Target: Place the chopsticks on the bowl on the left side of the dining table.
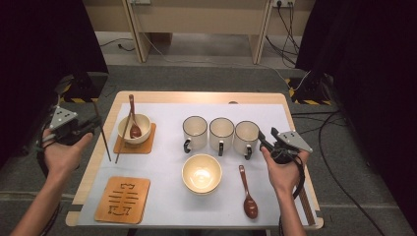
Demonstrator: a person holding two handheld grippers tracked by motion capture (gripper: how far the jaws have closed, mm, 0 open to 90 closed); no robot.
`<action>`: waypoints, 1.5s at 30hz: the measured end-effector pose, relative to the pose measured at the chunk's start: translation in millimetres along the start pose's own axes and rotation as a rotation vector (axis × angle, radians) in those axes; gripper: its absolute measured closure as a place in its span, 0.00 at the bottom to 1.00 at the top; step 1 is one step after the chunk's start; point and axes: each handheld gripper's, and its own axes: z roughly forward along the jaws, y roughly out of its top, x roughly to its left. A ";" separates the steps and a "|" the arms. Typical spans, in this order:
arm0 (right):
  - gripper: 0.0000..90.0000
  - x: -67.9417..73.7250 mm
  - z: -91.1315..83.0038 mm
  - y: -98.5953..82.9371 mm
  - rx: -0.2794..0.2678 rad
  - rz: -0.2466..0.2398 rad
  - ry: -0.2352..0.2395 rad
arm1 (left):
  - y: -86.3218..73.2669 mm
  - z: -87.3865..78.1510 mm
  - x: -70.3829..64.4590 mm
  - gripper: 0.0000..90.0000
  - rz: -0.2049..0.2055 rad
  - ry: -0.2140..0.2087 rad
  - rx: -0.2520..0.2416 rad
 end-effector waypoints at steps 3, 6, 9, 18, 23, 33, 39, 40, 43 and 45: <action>0.55 0.0 0.3 -0.1 0.000 0.001 0.000 | 3.4 11.1 2.9 0.93 -0.005 0.001 0.019; 0.55 0.2 0.8 -0.4 -0.003 -0.004 -0.002 | 7.5 25.8 5.0 0.93 -0.008 -0.004 0.054; 0.55 0.6 1.2 -0.8 0.000 -0.003 0.004 | 10.5 40.5 6.8 0.93 -0.023 -0.010 0.082; 0.55 -0.2 1.9 -2.4 0.008 0.002 0.002 | 18.4 77.9 9.3 0.93 -0.054 -0.006 0.146; 0.55 -1.0 2.0 -2.7 0.006 0.002 0.003 | 20.7 96.4 13.9 0.93 -0.089 0.010 0.176; 0.56 -1.0 1.7 -2.6 0.008 -0.003 0.001 | 8.6 130.5 16.6 0.93 -0.194 0.075 0.258; 0.56 -0.9 2.0 -1.8 0.001 -0.004 0.003 | -2.8 139.9 19.6 0.93 -0.261 0.098 0.292; 0.56 -1.1 2.1 -2.0 0.003 -0.006 0.004 | -3.9 141.3 20.5 0.93 -0.272 0.099 0.294; 0.56 -0.6 2.8 -2.6 0.004 -0.005 0.001 | -6.4 145.5 21.8 0.93 -0.287 0.102 0.301; 0.56 -0.3 3.4 -2.8 0.003 -0.006 0.004 | -8.2 148.0 22.0 0.93 -0.293 0.102 0.308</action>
